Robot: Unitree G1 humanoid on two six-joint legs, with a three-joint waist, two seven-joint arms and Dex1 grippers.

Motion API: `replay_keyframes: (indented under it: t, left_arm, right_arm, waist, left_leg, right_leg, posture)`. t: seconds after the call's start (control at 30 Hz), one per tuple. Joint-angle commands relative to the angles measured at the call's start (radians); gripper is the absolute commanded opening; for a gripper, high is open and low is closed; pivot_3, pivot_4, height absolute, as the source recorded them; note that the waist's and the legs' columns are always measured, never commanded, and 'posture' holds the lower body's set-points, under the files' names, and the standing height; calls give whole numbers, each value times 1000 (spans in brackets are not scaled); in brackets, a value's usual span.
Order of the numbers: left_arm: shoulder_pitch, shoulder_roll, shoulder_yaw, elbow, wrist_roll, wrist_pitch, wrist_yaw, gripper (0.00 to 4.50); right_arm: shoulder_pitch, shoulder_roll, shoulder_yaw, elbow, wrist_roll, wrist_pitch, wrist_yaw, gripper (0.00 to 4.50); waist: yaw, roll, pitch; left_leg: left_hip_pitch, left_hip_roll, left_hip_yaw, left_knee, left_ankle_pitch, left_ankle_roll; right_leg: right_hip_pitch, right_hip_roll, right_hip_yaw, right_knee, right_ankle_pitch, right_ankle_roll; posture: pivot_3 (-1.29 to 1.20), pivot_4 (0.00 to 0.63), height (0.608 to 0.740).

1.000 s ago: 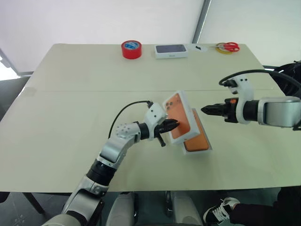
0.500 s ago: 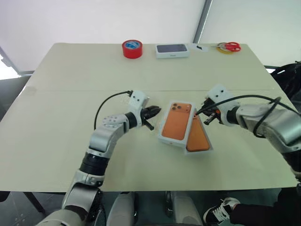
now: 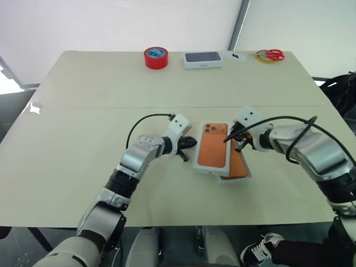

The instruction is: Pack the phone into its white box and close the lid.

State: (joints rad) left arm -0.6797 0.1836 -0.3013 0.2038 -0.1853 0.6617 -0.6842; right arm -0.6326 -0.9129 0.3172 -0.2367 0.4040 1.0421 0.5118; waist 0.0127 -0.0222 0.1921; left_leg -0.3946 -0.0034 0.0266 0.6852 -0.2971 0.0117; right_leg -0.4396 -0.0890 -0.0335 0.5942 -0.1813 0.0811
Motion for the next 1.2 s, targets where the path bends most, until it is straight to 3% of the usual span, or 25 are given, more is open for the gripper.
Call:
replay_keyframes:
  t: [0.03, 0.3, 0.77, 1.2]
  left_arm:
    - [-2, -15, -21, -106, -34, 16, -51, 521]
    - [31, -46, -59, -220, -36, 73, -71, 521]
    - [22, -79, -62, -187, -14, 70, -50, 521]
    - [3, -136, 15, -108, -26, 79, 19, 521]
  right_arm:
    - [8, -5, -48, -81, 0, 17, 40, 39]
    - [94, -62, -102, -158, -16, 46, 98, 39]
    - [139, -32, -125, -137, -84, 38, 110, 39]
    - [109, 18, -126, -91, -136, 23, 114, 39]
  waist:
    - [0, 0, 0]
    - [1, 0, 0]
    - [0, 0, 0]
    - [1, 0, 0]
  left_leg:
    - [0, 0, 0, 0, 0, 0]
    - [0, -1, 0, 0, 0, 0]
    - [1, -1, 0, 1, 0, 0]
    - [1, -1, 0, 1, 0, 0]
  right_leg:
    - [0, 0, 0, 0, 0, 0]
    - [0, -1, 0, 0, -1, -1]
    - [1, -1, 0, 0, -1, -2]
    - [1, -1, 0, 0, 0, 0]
  posture:
    - [0, 150, 736]
    - [0, 150, 736]
    - [0, 150, 736]
    - [0, 150, 736]
